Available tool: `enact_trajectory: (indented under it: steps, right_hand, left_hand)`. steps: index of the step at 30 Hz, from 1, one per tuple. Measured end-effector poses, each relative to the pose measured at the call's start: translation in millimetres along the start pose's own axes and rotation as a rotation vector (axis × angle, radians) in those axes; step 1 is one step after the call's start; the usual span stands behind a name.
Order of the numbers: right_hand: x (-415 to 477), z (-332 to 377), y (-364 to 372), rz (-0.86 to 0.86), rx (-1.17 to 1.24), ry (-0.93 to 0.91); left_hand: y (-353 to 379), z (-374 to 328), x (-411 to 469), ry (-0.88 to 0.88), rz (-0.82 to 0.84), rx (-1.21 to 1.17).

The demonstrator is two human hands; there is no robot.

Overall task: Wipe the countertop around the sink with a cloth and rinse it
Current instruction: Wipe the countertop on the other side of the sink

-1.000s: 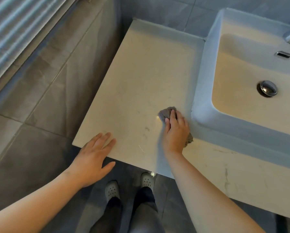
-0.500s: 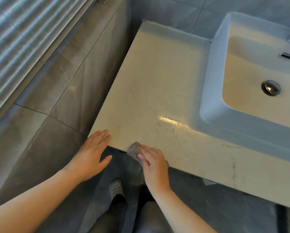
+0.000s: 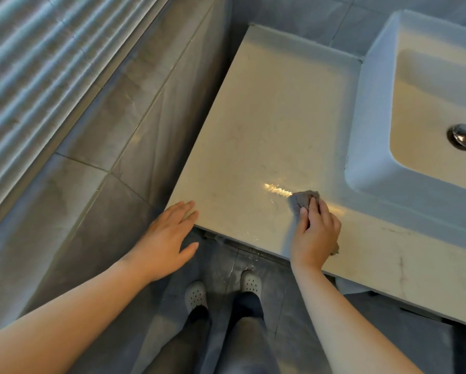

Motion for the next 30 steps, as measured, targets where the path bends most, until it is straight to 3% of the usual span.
enact_trajectory:
  steps: [6, 12, 17, 19, 22, 26, 30]
  right_hand:
    - [-32.8, 60.9, 30.7, 0.069, -0.041, -0.137]
    - [-75.8, 128.7, 62.3, 0.174, 0.015, -0.295]
    - [-108.7, 174.0, 81.0, 0.410, 0.194, -0.480]
    - [-111.3, 179.1, 73.6, 0.454, 0.326, -0.455]
    - [-85.3, 179.6, 51.9, 0.383, 0.471, -0.372]
    - [-15.2, 189.9, 59.7, 0.282, 0.404, -0.365]
    - [15.3, 196.6, 108.0, 0.389, 0.287, -0.377]
  left_hand:
    - [-11.4, 26.0, -37.9, -0.123, -0.212, -0.147]
    - [16.0, 64.3, -81.6, -0.370, -0.165, -0.224]
    - [23.7, 84.2, -106.7, -0.519, -0.175, -0.307]
    - [26.9, 84.9, -113.7, -0.556, -0.158, -0.342]
    - [29.2, 83.4, -118.3, -0.580, -0.154, -0.398]
    - [27.6, 81.9, -117.1, -0.592, -0.170, -0.444]
    - [29.3, 81.5, -118.3, -0.605, -0.189, -0.448]
Point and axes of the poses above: each hand's wrist, its own x-axis towards the middle knuckle, its own y-axis out of the palm, z = x × y, the point moved 9 cm from there along x, towards the middle knuckle
